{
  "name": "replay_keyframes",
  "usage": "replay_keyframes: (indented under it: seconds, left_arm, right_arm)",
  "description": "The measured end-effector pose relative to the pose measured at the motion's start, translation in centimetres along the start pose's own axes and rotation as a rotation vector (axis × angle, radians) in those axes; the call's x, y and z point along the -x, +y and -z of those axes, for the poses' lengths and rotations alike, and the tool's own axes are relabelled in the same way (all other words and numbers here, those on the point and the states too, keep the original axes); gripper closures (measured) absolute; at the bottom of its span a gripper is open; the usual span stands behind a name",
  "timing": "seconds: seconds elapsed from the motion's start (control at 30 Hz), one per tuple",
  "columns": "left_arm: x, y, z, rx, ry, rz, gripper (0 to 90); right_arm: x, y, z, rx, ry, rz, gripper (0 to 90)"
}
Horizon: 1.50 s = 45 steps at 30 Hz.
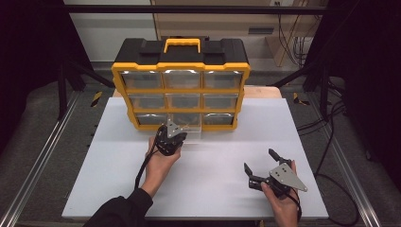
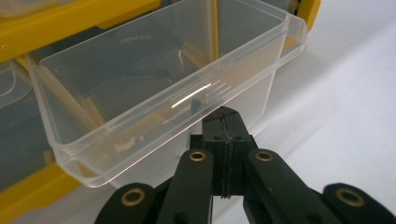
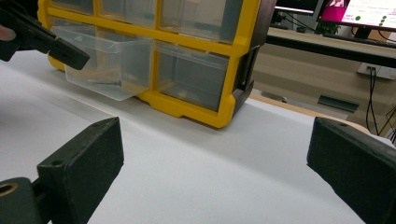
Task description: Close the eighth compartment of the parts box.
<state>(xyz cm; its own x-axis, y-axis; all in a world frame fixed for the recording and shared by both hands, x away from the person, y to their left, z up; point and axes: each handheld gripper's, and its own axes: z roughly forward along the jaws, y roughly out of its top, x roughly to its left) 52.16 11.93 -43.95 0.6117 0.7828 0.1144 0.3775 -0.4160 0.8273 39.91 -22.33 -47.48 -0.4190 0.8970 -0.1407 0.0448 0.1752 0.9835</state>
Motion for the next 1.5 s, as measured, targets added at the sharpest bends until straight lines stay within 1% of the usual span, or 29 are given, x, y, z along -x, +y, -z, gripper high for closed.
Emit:
replay_keyframes:
  seconds: [0.23,0.33,0.53,0.67,0.73,1.2,1.5]
  left_arm:
    - [0.0,0.2,-0.4,-0.009,-0.002,-0.009,89.7]
    - [0.0,0.3,-0.6,-0.007,-0.005,-0.007,89.7]
    - [-0.2,0.5,-1.0,-0.01,0.0,-0.013,89.7]
    - [-0.4,0.5,-1.0,-0.009,-0.002,-0.004,89.7]
    - [-0.5,0.5,-1.1,-0.005,0.003,0.001,89.7]
    - [-0.6,1.2,-1.4,-0.009,0.004,-0.006,89.7]
    - [-0.8,1.2,-1.7,-0.021,0.01,-0.005,89.7]
  right_arm:
    - [0.0,0.0,0.0,-0.001,0.002,0.0,4.4]
    - [0.0,0.0,0.0,0.0,0.003,-0.007,4.0]
    - [0.1,0.0,0.0,0.001,0.005,-0.007,4.1]
    - [0.1,0.0,0.1,0.002,0.003,-0.007,4.7]
    - [0.1,0.1,0.1,0.001,0.004,-0.006,4.6]
    - [0.1,0.1,0.1,0.008,0.006,-0.011,4.1]
    - [0.0,0.1,0.1,0.007,0.007,-0.007,4.0]
